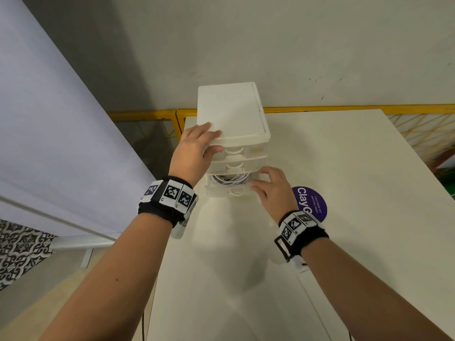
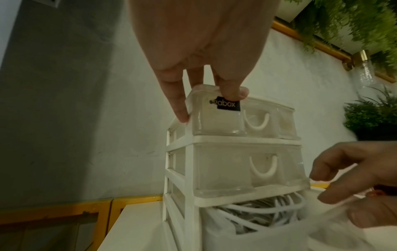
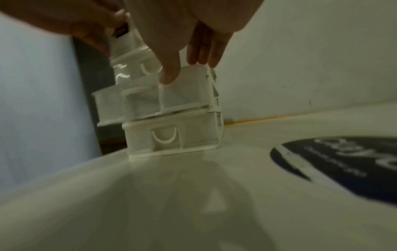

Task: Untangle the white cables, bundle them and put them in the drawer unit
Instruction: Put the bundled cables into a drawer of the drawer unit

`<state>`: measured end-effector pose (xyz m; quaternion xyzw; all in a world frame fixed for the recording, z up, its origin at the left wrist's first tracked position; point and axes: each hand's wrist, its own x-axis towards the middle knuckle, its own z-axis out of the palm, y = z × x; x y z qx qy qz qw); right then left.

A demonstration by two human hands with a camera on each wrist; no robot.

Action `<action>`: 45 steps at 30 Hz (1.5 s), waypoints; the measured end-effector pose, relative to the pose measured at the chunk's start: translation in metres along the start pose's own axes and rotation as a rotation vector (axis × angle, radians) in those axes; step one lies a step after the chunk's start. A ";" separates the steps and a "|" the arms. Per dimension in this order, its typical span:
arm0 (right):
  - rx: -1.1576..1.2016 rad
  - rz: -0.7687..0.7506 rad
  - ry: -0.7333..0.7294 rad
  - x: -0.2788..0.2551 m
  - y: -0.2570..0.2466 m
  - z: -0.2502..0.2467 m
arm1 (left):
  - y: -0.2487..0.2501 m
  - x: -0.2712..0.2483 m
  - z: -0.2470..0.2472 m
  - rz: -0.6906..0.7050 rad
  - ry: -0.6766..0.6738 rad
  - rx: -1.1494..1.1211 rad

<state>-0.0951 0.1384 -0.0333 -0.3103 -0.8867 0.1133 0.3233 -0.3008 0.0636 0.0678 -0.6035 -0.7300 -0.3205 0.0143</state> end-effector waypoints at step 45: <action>0.336 0.673 -0.263 -0.006 -0.005 -0.029 | 0.009 -0.022 0.002 -0.091 0.005 -0.013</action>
